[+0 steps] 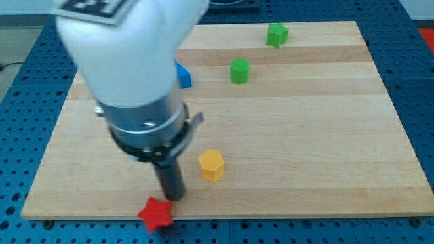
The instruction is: Slide the yellow hexagon vertically to the bottom of the yellow heart
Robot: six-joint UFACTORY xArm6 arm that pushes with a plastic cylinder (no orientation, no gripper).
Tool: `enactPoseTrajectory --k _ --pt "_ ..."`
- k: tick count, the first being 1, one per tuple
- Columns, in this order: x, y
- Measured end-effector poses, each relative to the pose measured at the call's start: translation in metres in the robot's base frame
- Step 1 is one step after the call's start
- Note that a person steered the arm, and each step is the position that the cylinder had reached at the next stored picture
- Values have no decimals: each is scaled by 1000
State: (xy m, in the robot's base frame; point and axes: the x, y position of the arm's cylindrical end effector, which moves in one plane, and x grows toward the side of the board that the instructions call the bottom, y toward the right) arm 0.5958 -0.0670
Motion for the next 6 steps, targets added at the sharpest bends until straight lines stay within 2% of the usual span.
enactPoseTrajectory --k 1,2,3,4,5,6 --pt "-4 57" --pt "-28 84" --pt "-66 10" --pt "-46 6" --pt "-5 62" --pt "-12 12"
